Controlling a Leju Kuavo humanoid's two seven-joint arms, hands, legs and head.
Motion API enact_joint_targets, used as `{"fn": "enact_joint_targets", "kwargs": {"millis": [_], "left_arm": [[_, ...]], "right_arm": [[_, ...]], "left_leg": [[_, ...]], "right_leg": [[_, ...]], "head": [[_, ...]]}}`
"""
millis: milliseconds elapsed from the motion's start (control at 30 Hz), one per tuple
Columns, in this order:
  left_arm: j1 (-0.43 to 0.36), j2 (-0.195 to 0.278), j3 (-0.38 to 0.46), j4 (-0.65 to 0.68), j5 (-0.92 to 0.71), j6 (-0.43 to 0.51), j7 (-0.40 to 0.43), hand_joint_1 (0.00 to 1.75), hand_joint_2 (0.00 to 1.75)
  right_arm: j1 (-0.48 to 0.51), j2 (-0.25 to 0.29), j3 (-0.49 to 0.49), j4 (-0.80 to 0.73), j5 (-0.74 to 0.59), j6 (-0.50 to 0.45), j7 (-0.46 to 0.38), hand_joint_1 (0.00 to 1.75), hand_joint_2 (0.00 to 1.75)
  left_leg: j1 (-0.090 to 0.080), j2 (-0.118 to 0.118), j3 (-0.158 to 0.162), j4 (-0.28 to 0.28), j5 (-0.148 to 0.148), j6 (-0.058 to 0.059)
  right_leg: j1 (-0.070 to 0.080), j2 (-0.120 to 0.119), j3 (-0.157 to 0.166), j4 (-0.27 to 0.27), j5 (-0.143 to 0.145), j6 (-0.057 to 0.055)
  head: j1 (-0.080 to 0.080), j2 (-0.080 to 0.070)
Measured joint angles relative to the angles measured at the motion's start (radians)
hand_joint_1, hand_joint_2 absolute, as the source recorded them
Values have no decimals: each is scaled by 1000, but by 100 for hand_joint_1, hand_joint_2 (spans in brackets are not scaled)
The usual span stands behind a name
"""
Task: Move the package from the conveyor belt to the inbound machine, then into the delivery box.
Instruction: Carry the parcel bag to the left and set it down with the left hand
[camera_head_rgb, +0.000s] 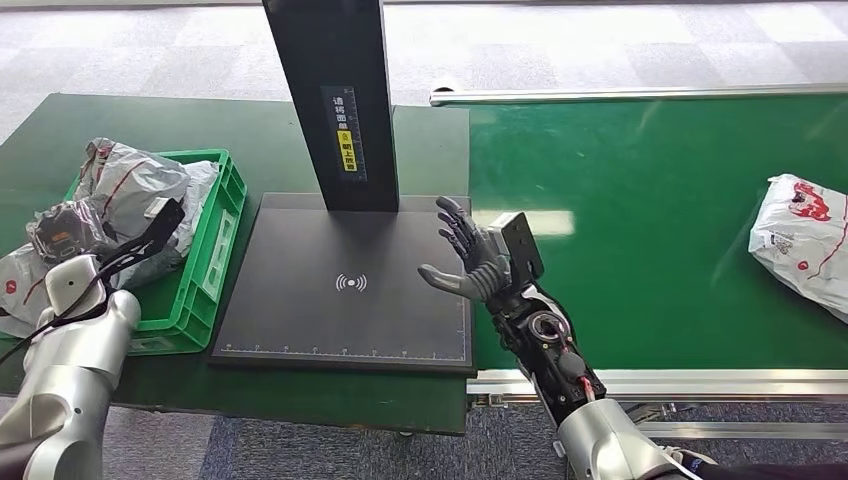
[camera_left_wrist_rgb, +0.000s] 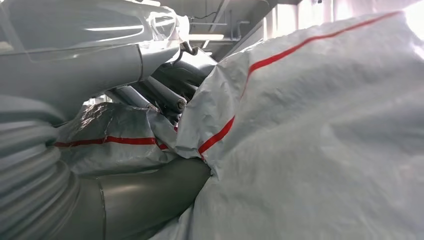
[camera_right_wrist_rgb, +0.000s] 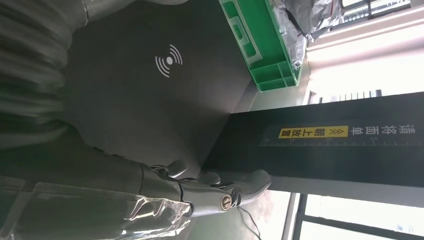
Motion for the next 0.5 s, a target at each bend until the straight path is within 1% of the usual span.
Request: {"fn": "enact_joint_targets", "kwargs": {"millis": [167,433,467,500], "left_arm": [[-18,15,-4,51,0,0,2,154,175],[-24,21,-5,79,0,0,3,154,175],[-25,21,-5,81,0,0,3,153,175],[-25,21,-5,83,0,0,4,147,175]], "right_arm": [[-4,0,1,4,0,0,0,0,175],[-5,3,1,8,0,1,0,0,175],[-5,3,1,9,0,1,0,0,175],[-5,3,1,9,0,1,0,0,175]], "left_leg": [[0,0,0,0,0,0],[0,0,0,0,0,0],[0,0,0,0,0,0],[0,0,0,0,0,0]], "right_leg": [[0,0,0,0,0,0],[0,0,0,0,0,0],[0,0,0,0,0,0],[0,0,0,0,0,0]], "head": [[0,0],[0,0],[0,0],[0,0]]}}
